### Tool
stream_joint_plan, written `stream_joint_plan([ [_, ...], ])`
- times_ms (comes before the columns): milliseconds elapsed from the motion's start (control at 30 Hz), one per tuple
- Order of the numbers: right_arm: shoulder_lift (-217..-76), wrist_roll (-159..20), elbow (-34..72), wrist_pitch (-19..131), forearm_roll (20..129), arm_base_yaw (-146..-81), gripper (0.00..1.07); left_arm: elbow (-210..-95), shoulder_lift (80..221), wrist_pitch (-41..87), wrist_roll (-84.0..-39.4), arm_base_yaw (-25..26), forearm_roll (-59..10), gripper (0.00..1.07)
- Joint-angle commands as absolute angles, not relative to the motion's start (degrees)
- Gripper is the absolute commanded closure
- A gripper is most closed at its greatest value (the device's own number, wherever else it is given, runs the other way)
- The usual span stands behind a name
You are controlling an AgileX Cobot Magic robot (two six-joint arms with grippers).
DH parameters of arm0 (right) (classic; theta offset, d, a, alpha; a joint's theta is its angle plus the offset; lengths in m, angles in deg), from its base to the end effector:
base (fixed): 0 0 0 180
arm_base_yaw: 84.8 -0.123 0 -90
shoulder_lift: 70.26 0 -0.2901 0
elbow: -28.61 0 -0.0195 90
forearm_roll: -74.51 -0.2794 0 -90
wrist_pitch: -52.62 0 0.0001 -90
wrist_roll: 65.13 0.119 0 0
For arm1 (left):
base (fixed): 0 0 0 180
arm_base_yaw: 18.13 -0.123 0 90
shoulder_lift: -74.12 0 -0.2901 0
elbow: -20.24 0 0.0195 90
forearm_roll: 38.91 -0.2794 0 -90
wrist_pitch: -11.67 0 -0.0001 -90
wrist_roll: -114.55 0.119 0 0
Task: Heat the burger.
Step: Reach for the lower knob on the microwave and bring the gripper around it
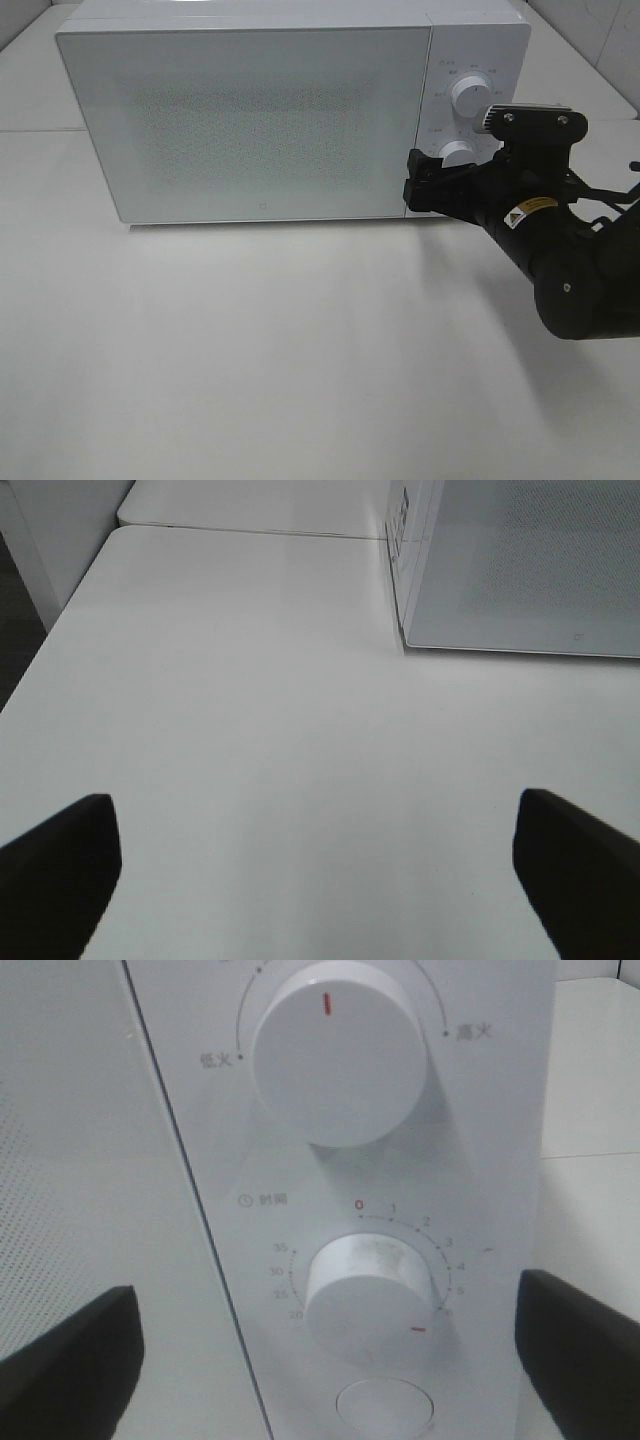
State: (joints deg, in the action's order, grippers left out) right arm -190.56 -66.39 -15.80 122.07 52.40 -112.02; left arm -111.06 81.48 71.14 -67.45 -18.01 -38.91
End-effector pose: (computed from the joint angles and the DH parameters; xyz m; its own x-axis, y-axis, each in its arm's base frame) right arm 0.3299 0.1226 0.0959 -0.1176 0.0652 -0.9909 -0.1035 0.9916 0.0775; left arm 0.0405 -0.0001 0.2810 -0.4308 -0.0340 -0.9018 -0.0129 0.9994 -0.0315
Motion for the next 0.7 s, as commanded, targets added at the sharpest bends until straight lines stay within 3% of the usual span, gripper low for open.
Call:
stream_joint_plan([
  [33,-192.27,-66.79,-14.02,129.11,52.57,-112.13,0.10,-110.94,80.28,70.97,-67.62,-18.13,-38.91,0.05],
  [700,-195.54,-67.77,-8.64,128.08,51.71,-112.07,0.10,-110.94,80.28,70.97,-67.62,-18.13,-39.20,0.05],
])
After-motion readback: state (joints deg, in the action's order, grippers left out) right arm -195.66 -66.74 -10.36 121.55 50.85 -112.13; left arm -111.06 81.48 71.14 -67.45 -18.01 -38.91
